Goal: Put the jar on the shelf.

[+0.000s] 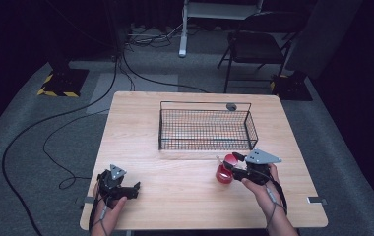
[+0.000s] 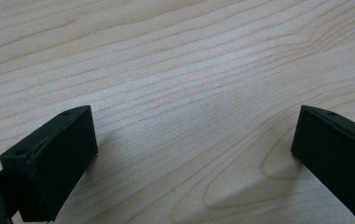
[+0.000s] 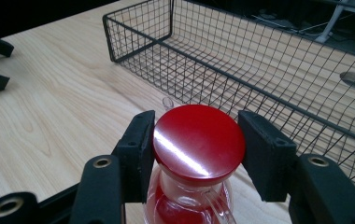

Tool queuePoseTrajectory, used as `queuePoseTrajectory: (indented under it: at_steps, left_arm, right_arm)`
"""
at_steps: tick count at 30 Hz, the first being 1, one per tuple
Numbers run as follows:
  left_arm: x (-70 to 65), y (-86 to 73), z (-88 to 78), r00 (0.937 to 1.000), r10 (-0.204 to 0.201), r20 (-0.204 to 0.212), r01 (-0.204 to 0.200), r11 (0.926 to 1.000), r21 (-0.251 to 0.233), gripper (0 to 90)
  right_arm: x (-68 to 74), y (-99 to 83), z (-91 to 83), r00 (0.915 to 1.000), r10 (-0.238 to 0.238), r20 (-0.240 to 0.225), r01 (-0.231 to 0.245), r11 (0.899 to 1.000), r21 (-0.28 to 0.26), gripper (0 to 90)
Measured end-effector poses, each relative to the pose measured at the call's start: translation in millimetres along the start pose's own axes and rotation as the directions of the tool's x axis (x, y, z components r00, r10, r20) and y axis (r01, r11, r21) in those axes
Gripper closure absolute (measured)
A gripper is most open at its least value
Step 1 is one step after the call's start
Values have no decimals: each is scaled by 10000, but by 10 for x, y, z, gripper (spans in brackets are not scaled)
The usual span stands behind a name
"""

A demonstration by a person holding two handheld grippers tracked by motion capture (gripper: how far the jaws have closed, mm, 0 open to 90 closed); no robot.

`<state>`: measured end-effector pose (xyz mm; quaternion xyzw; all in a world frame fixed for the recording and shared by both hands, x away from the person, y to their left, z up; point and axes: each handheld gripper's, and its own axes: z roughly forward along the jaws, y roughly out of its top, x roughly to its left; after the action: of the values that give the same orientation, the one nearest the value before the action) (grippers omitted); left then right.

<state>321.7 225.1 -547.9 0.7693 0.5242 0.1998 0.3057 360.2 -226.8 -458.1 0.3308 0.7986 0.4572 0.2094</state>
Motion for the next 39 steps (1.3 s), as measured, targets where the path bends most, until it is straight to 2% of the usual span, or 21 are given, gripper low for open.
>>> queuePoseTrajectory:
  at_steps: [12, 22, 39]
  left_arm:
    - [0, 0, 0, 10000, -1, -3, 1, 10000, 5, 0]
    - [0, 0, 0, 10000, 0, -5, 0, 10000, 3, 0]
    - [-4, -4, -2, 10000, 23, 1, -23, 10000, -16, 0]
  right_arm:
    - [-97, 251, -77, 9987, -469, 194, 468, 9989, 63, 482]
    - [-156, 487, -107, 9985, -529, 140, 530, 9986, -54, 482]
    - [-146, 867, 42, 9954, -950, 73, 950, 9955, -45, 482]
